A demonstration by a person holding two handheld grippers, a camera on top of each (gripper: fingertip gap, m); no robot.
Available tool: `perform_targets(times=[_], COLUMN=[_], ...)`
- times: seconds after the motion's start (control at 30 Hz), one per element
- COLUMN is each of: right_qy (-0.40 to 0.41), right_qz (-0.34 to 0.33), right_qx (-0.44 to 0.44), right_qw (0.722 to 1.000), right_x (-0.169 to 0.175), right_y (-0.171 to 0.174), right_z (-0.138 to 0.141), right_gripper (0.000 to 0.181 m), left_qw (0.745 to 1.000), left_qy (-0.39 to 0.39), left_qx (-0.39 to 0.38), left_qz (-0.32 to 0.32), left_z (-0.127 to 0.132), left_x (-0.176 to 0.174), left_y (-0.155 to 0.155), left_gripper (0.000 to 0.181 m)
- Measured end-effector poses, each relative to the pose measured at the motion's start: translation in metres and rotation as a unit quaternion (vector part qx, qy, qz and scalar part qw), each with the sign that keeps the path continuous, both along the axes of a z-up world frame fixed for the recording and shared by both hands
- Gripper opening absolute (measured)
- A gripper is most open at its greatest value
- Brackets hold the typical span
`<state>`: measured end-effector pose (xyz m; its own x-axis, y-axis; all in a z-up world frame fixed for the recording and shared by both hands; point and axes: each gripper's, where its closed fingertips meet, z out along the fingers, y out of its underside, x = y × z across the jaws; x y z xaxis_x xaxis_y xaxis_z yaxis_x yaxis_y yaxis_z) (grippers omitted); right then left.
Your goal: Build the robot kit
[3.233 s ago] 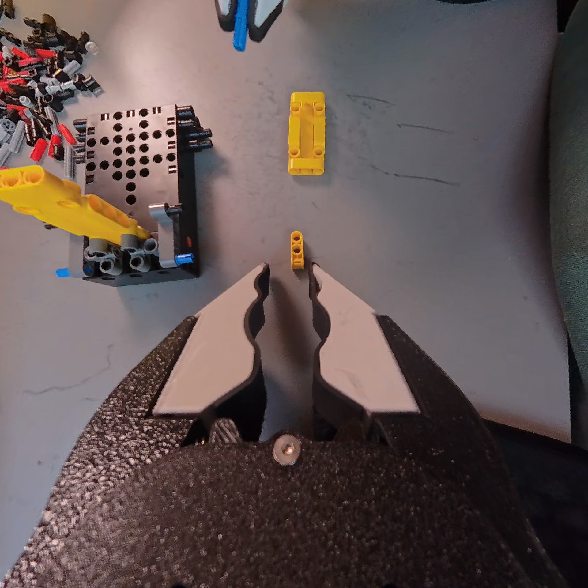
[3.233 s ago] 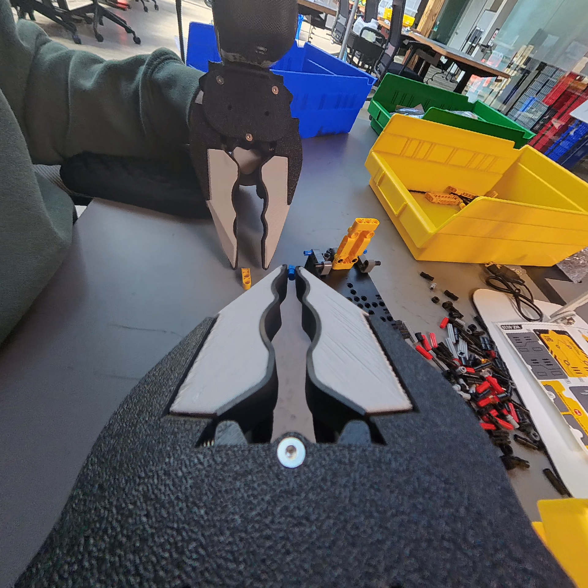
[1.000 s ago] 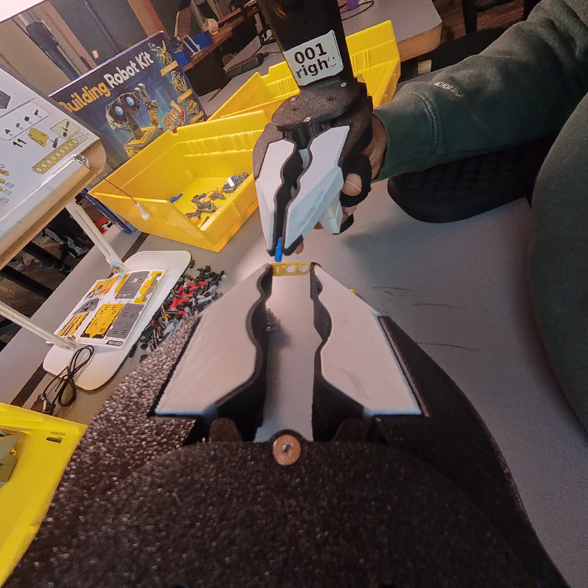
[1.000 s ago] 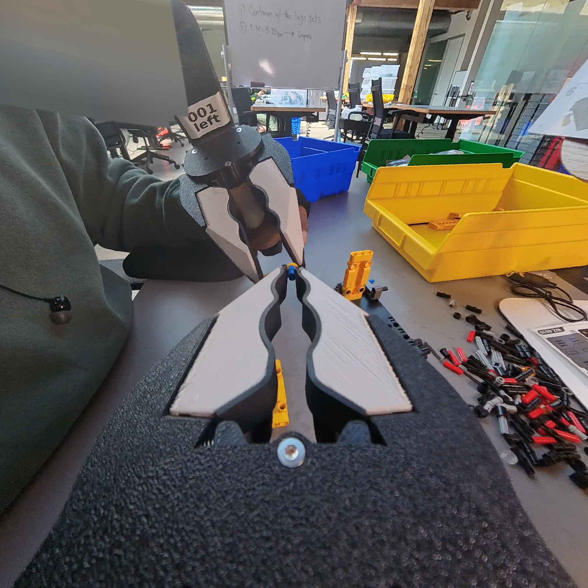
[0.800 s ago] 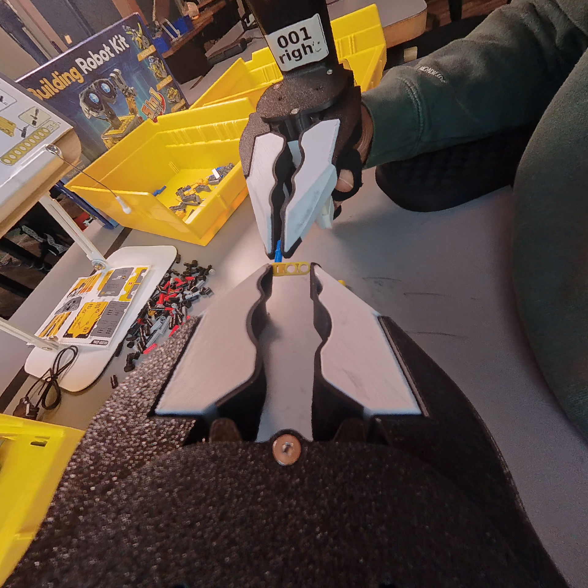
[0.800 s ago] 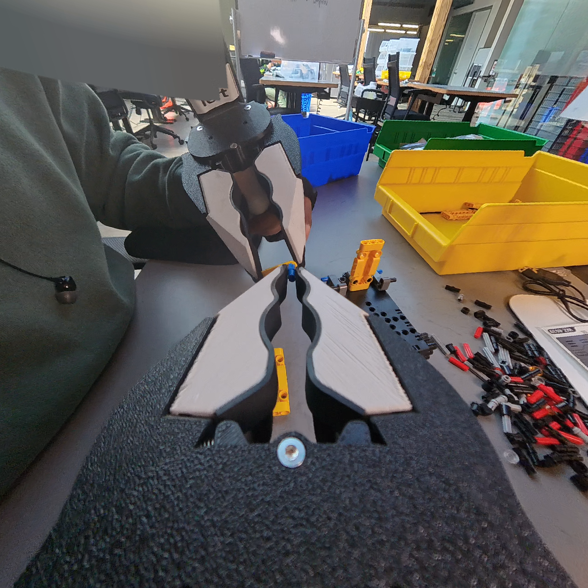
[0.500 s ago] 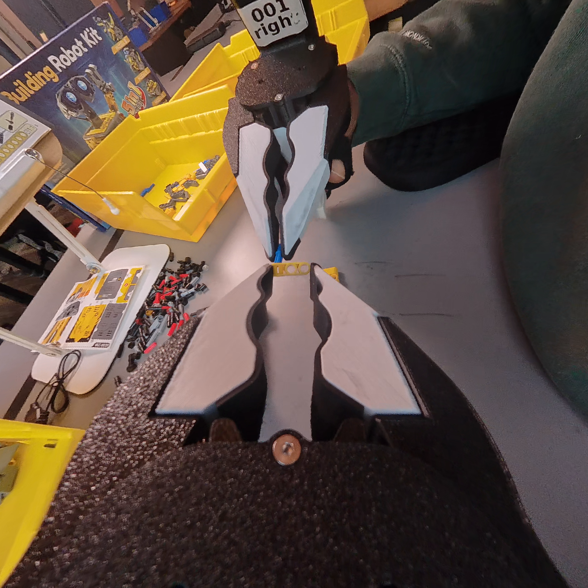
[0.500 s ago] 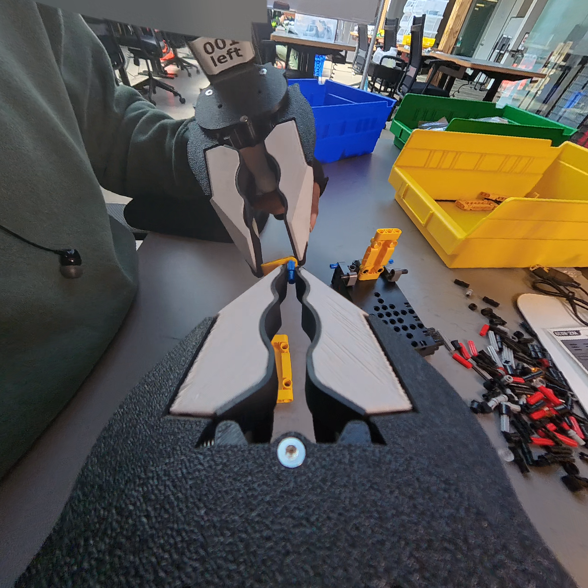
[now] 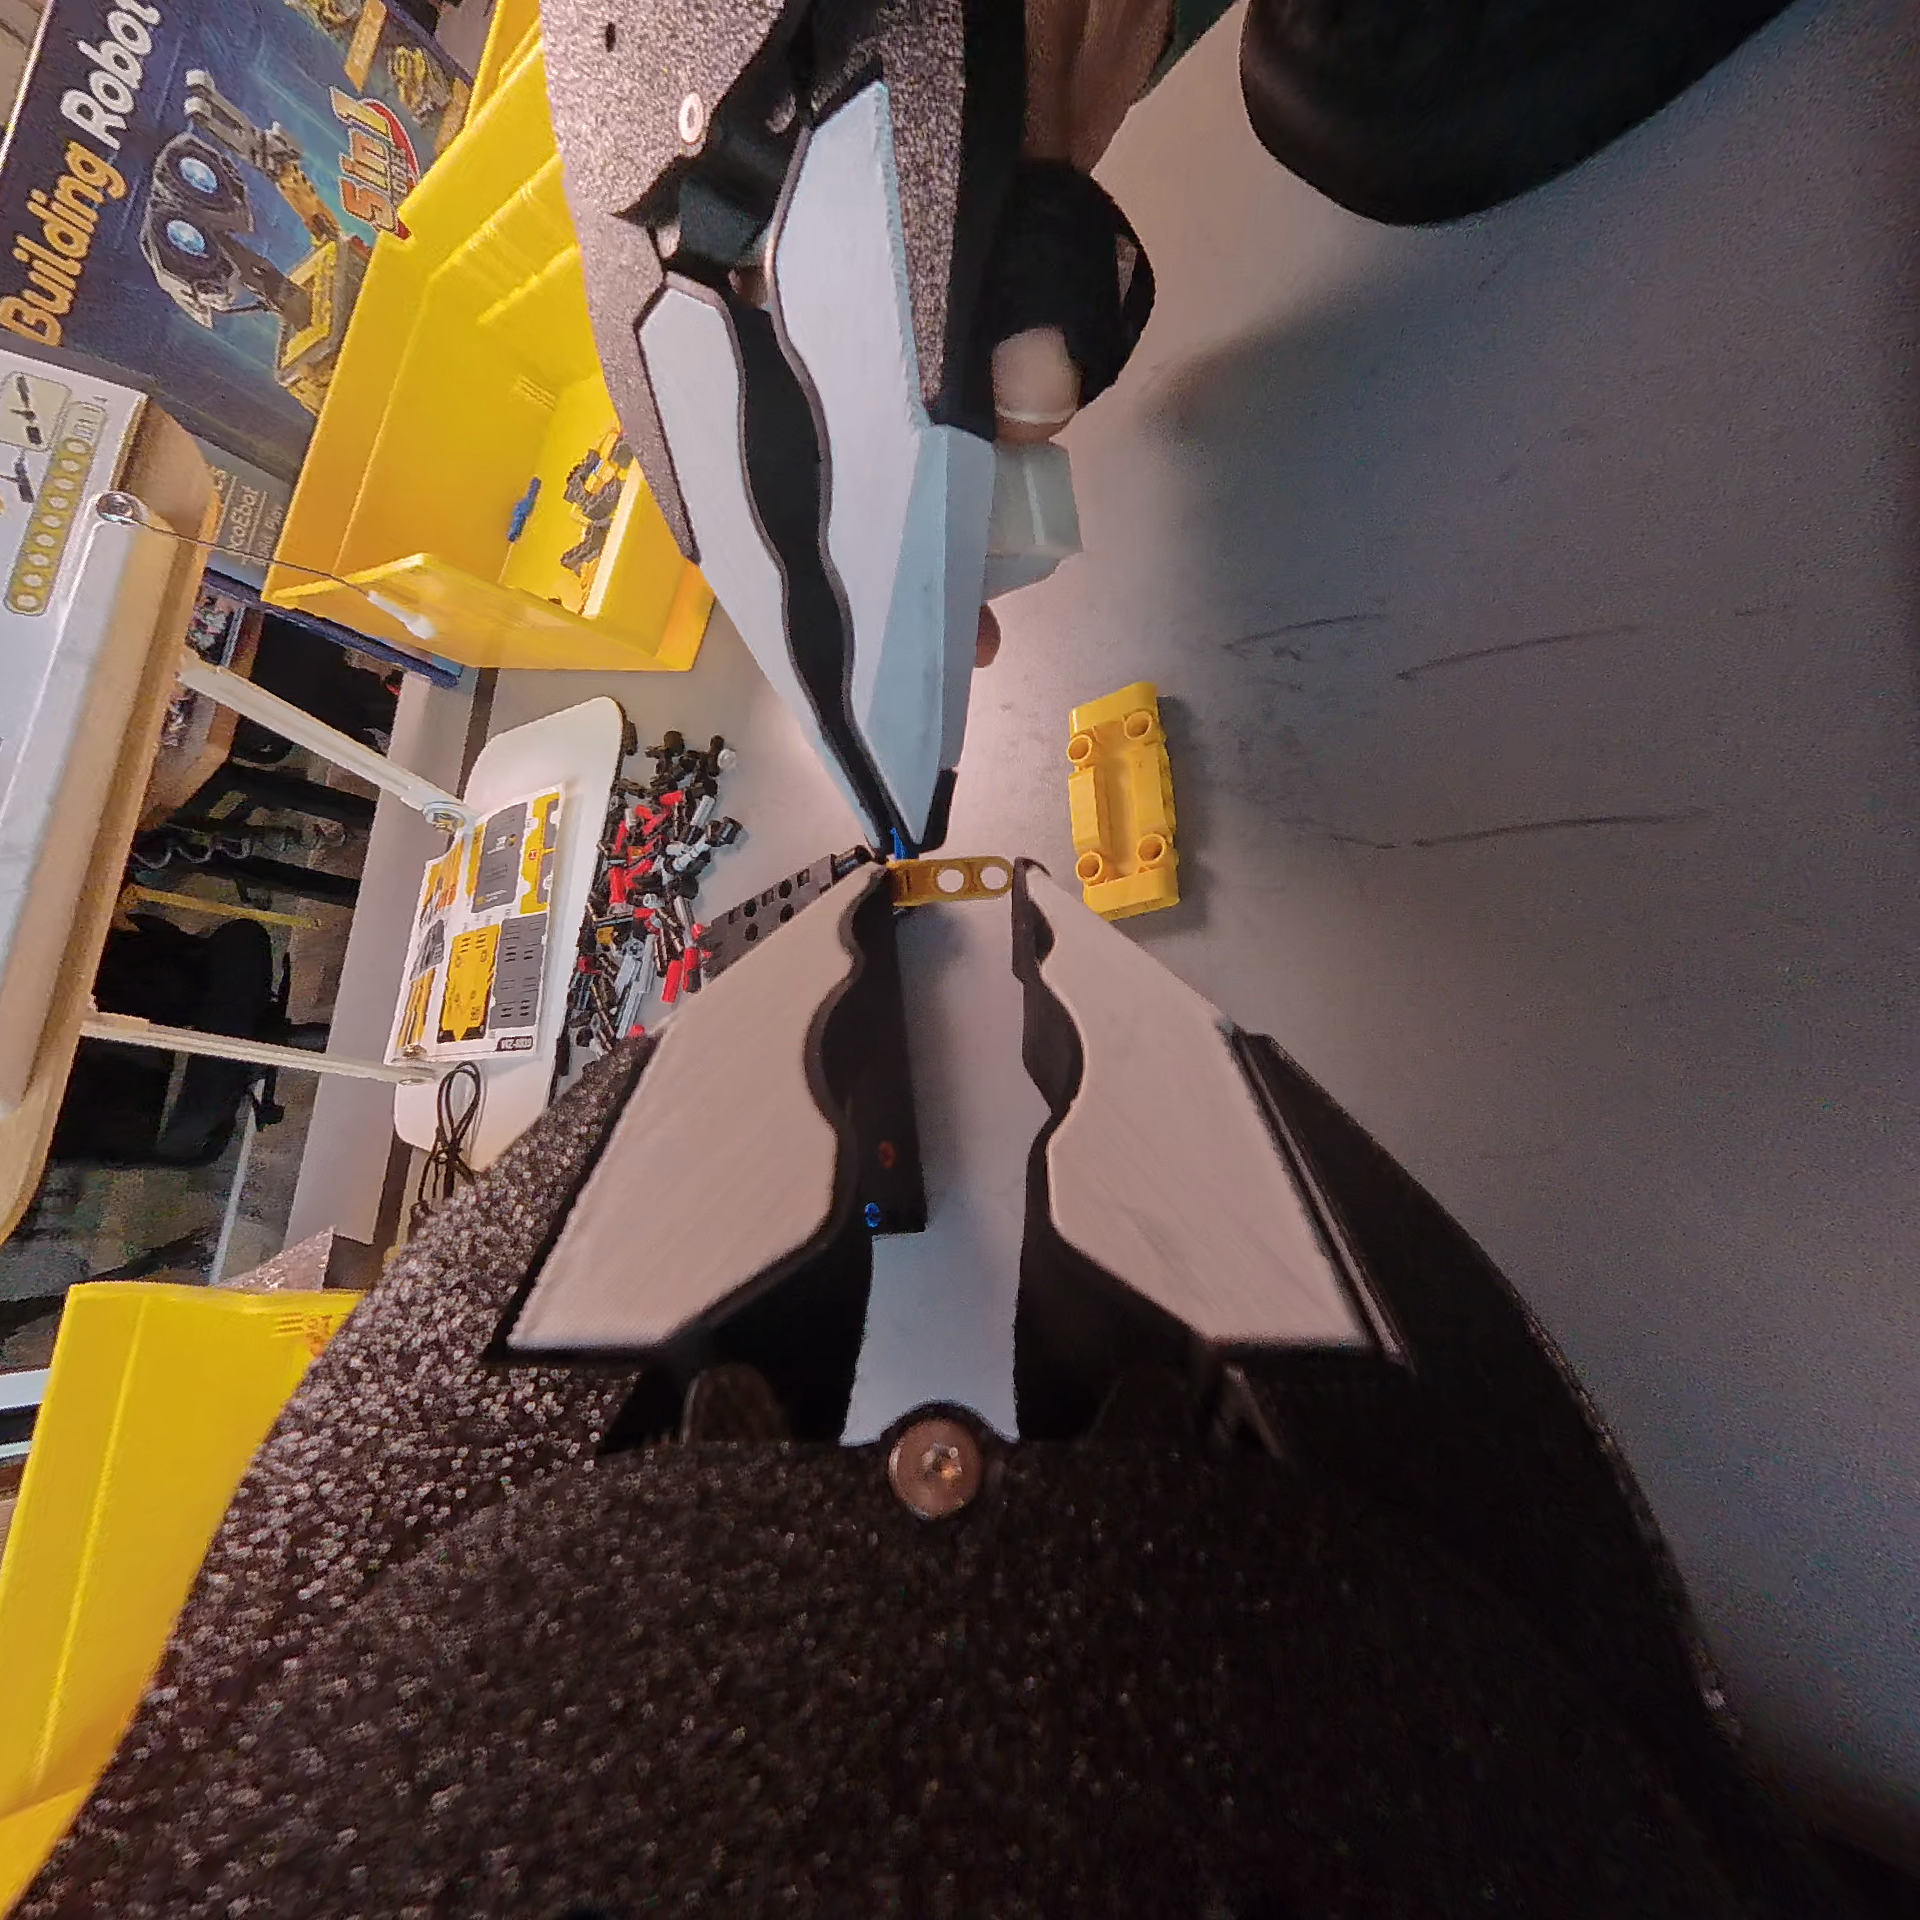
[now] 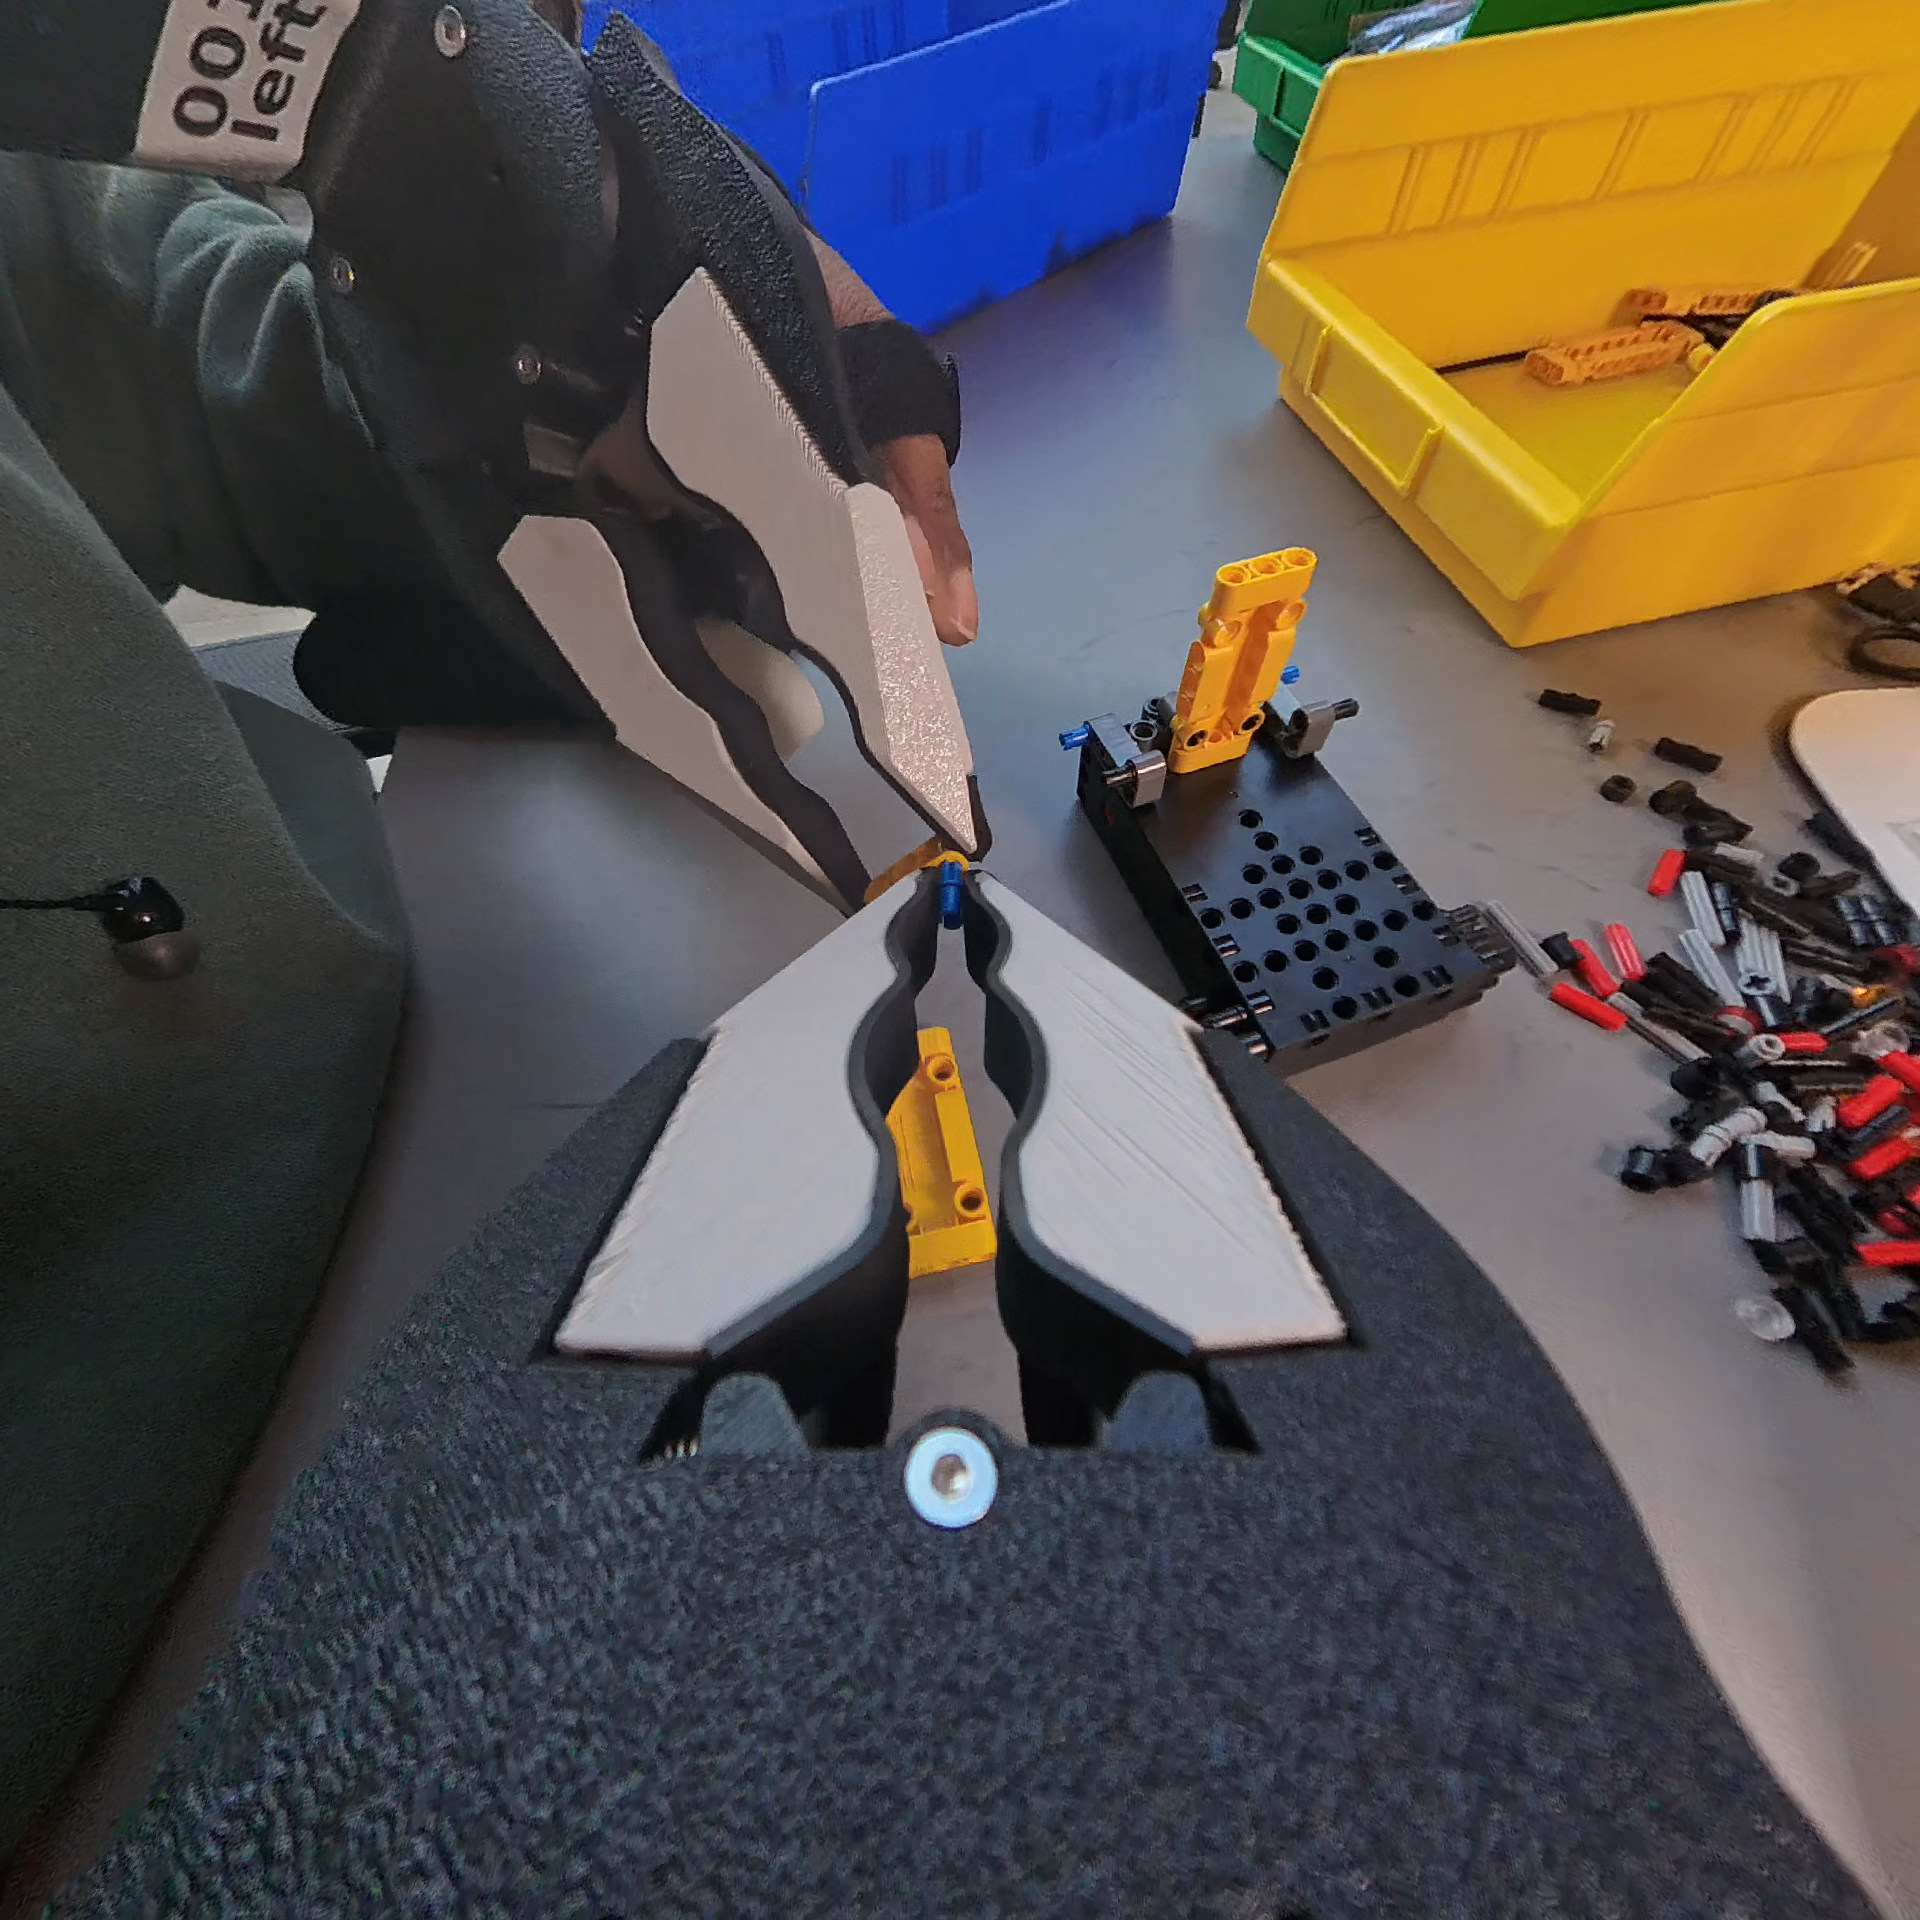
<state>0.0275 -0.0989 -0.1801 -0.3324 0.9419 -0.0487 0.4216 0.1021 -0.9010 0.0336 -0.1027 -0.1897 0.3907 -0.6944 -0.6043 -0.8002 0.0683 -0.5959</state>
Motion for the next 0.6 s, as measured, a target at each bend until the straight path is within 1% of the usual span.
perform_targets(times=[0.07,0.1,0.13,0.17,0.2,0.37,0.4,0.5,0.6], right_qy=[-0.01,-0.012,-0.01,-0.009,-0.006,0.0,0.004,0.018,0.022], right_qz=[-0.002,-0.002,-0.002,-0.004,-0.007,-0.024,-0.03,-0.046,-0.054], right_qx=[-0.009,-0.012,-0.016,-0.028,-0.04,-0.091,-0.095,-0.125,-0.149], right_qw=[1.0,1.0,1.0,1.0,0.999,0.996,0.995,0.991,0.987], right_x=[-0.001,-0.001,-0.001,-0.001,-0.002,-0.004,-0.005,-0.006,-0.006], right_y=[-0.002,-0.002,-0.003,-0.003,-0.003,-0.001,0.001,0.009,0.011], right_z=[-0.003,-0.004,-0.005,-0.004,-0.002,0.0,0.0,0.01,0.015], right_gripper=[0.004,0.004,0.004,0.004,0.003,0.004,0.004,0.005,0.02], left_qw=[1.0,1.0,1.0,1.0,1.0,0.999,0.999,0.997,0.994], left_qy=[0.011,0.012,0.008,0.003,0.001,0.009,0.01,0.016,0.03], left_qx=[0.004,0.004,0.005,0.007,0.014,0.039,0.041,0.067,0.096], left_qz=[-0.002,-0.003,-0.003,-0.003,-0.001,0.01,0.015,0.029,0.037], left_z=[-0.003,-0.004,-0.004,-0.003,-0.001,0.0,0.001,0.01,0.016], left_x=[0.001,0.001,0.001,0.001,0.001,-0.001,-0.003,-0.007,-0.009], left_y=[-0.001,-0.001,-0.002,-0.002,-0.002,0.001,0.004,0.012,0.015], left_gripper=[0.026,0.021,0.026,0.021,0.026,0.025,0.021,0.021,0.021])
